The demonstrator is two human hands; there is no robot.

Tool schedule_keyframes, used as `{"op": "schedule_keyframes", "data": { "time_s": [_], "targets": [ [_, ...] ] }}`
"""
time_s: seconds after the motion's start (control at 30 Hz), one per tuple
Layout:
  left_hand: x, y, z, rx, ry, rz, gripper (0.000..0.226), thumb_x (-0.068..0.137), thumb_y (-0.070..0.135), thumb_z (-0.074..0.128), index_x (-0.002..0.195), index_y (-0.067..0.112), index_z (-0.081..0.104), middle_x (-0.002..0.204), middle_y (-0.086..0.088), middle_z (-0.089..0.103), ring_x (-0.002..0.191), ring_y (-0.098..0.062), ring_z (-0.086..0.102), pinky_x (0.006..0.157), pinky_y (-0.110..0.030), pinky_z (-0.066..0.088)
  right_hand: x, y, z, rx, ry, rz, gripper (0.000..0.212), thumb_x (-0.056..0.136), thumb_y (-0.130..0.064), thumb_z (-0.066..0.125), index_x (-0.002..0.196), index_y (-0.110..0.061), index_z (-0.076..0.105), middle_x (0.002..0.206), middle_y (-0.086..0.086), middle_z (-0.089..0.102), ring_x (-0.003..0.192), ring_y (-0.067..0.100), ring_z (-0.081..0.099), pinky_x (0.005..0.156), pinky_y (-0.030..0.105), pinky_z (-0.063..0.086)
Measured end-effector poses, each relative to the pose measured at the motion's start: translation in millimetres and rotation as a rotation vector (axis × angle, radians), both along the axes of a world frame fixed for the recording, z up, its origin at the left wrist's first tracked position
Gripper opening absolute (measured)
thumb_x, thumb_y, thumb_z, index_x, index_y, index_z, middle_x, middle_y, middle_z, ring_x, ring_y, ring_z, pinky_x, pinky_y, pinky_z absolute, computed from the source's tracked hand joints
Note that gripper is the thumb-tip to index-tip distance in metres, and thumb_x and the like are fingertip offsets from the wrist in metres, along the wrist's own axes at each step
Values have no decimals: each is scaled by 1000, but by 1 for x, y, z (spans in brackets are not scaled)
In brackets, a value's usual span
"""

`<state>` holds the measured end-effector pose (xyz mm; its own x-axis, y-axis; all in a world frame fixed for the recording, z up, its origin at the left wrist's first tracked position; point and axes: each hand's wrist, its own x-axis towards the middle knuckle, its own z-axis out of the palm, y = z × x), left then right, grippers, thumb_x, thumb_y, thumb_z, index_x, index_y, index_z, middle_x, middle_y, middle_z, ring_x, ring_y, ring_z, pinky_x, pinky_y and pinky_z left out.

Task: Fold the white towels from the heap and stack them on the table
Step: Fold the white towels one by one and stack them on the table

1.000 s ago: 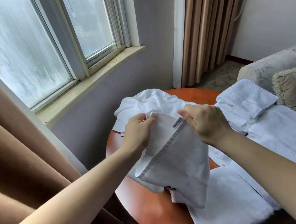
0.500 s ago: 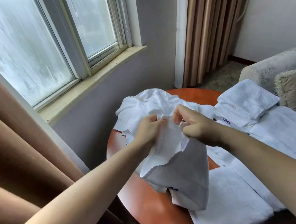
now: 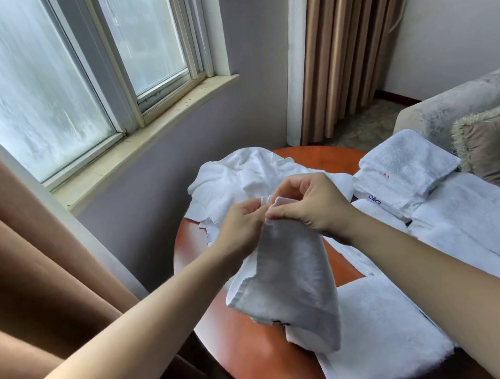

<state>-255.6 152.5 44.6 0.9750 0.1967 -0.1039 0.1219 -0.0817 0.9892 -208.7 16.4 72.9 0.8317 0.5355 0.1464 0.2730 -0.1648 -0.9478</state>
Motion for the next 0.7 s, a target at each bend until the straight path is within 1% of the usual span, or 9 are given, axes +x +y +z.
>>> {"op": "schedule_keyframes", "data": {
  "time_s": [0.07,0.17,0.23,0.3,0.37,0.47,0.57,0.63,0.7],
  "targets": [
    [0,1,2,-22,25,21,30,93,31,62,88,2,66,77,-9,59,72,-19,53,66,-33,42,-1,1,-1,46,39,27,18,70,1,81,68,-13,71,68,-3,71,71,5,67,73,15,53],
    [4,5,3,-53,67,99,27,92,26,63,85,1,69,76,-10,64,72,-21,58,69,-34,47,0,1,0,66,63,64,12,72,0,79,75,-11,75,78,6,75,87,15,71,83,19,54],
    [3,6,3,-93,57,107,25,91,23,64,87,-1,69,77,-10,66,72,-21,60,69,-33,49,1,2,0,73,44,81,10,76,1,76,79,-9,76,81,4,75,91,16,71,84,17,53],
    [0,3,4,-133,40,87,23,91,23,65,89,1,70,77,-8,68,70,-16,63,64,-27,51,2,4,-2,110,7,71,15,80,3,71,80,-11,76,79,-2,75,86,12,71,83,17,53],
    [-2,0,4,-186,28,83,17,93,17,62,86,4,72,75,-6,71,67,-15,65,60,-23,51,3,5,-6,106,-80,47,19,83,3,69,84,-15,75,81,-3,75,85,10,70,83,19,53],
    [-5,-3,6,-238,11,83,23,92,9,59,72,11,69,64,-2,67,59,-13,61,52,-19,48,5,4,-9,19,-255,16,19,85,-1,68,92,-17,75,82,5,66,80,6,62,79,19,51],
    [-8,-7,12,-292,14,46,21,93,11,59,76,9,70,63,-2,67,55,-11,62,49,-17,46,5,3,-6,-8,-230,9,21,79,-6,76,94,-21,75,78,-4,66,72,2,60,74,17,51],
    [-10,-6,16,-294,23,26,21,93,15,60,75,8,68,60,-2,65,50,-10,59,45,-16,43,3,2,-2,-66,-233,-32,32,72,-13,83,91,-33,69,75,-5,65,64,1,56,67,15,50],
    [-9,-4,15,-296,22,10,11,83,17,65,77,7,63,66,-6,59,55,-15,54,48,-19,39,4,2,0,-73,-248,-88,39,67,-15,87,86,-35,60,68,-3,58,57,1,49,60,14,45]
  ]
}}
